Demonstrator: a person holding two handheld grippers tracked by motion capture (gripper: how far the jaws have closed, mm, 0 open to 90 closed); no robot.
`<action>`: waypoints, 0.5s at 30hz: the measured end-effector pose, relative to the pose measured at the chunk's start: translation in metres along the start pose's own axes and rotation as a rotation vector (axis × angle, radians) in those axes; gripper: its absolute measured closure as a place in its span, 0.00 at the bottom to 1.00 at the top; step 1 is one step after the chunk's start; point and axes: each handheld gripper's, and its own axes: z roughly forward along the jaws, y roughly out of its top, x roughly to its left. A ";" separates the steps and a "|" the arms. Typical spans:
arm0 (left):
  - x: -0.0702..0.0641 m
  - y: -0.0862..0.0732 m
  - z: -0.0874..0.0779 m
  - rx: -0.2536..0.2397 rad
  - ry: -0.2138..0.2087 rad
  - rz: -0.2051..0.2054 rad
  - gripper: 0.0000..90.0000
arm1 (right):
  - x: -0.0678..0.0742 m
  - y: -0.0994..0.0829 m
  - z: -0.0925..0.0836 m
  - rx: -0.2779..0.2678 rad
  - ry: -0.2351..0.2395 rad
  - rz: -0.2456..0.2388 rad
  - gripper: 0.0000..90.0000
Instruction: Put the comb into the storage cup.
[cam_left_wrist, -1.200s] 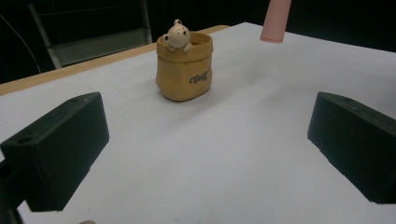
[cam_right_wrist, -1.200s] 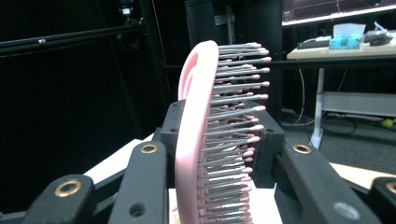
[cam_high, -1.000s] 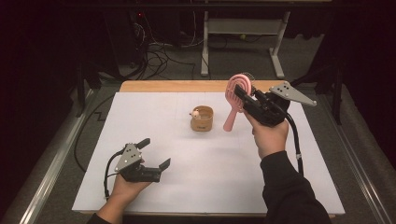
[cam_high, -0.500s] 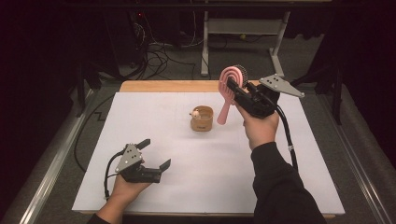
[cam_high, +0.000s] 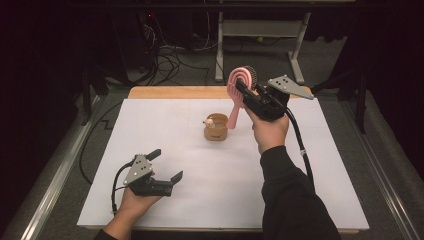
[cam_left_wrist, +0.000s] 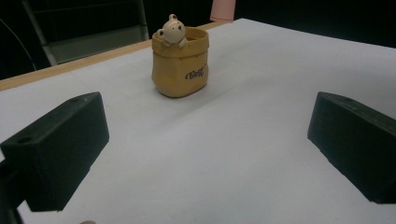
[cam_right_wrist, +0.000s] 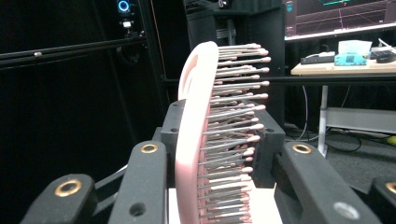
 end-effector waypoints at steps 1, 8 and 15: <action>0.000 0.000 0.000 -0.002 0.001 -0.001 0.00 | 0.000 0.000 0.001 0.001 -0.002 0.000 0.74; 0.000 0.000 -0.001 -0.006 0.000 -0.004 0.00 | 0.003 -0.003 0.012 -0.003 0.004 0.005 0.74; 0.000 -0.001 -0.001 -0.002 0.004 -0.003 0.00 | 0.005 -0.005 0.023 -0.012 0.004 0.011 0.74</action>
